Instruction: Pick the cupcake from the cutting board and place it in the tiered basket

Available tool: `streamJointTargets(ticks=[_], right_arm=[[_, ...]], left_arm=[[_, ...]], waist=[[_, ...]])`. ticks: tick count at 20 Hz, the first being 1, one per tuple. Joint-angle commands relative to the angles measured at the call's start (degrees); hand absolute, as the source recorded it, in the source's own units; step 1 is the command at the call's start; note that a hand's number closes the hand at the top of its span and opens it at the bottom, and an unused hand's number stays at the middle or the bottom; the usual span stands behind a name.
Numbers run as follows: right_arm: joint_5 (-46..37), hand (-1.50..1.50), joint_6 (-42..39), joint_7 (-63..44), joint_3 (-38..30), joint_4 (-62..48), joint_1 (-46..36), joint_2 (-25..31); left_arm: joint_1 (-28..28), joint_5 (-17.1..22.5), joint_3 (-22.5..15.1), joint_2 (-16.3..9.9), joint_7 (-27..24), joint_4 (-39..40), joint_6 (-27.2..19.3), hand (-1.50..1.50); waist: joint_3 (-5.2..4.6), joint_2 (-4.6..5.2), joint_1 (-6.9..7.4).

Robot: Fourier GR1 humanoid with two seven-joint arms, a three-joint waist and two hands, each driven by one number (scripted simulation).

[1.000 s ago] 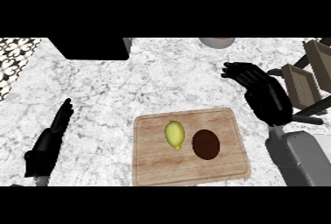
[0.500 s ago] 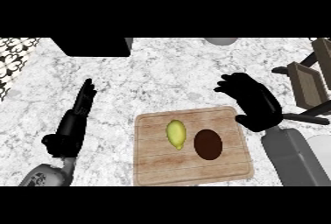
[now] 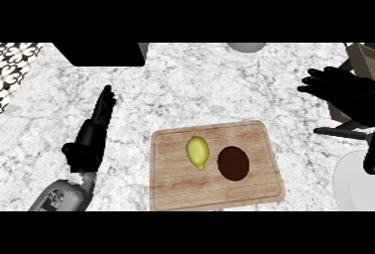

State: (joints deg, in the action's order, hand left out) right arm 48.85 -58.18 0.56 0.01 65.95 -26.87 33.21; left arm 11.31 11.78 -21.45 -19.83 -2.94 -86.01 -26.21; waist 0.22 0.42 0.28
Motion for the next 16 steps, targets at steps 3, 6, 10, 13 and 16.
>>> streamJointTargets(ticks=[3,6,10,13,16], right_arm=[[-16.0,-1.50,-5.8,1.3,-2.9,13.1,-7.4,9.5],[-23.9,-1.50,-4.4,1.7,-3.3,22.2,-9.1,10.9],[-35.1,-1.50,-1.2,1.3,-1.0,32.4,-9.1,9.6],[-43.2,-1.50,1.1,2.6,2.0,41.7,-0.7,5.8],[-47.8,-1.50,-0.5,5.2,1.9,44.6,2.4,6.5]], left_arm=[[0.1,-0.9,-0.6,0.5,1.6,-0.2,-1.0,0.00],[-0.2,-1.0,-0.8,1.3,1.1,-0.4,-1.3,0.00],[1.6,-1.1,-0.2,0.8,3.2,-0.9,-0.9,0.00],[0.0,-2.8,0.1,0.3,1.6,-0.4,-1.3,0.00],[-1.8,-1.8,1.5,1.8,-1.9,1.8,0.5,0.00]], waist=[[-0.06,-0.86,-0.38],[-0.08,-0.86,-0.54],[-0.08,-0.52,-0.10],[-0.10,-0.48,-0.66],[-0.18,-0.39,-0.53]])
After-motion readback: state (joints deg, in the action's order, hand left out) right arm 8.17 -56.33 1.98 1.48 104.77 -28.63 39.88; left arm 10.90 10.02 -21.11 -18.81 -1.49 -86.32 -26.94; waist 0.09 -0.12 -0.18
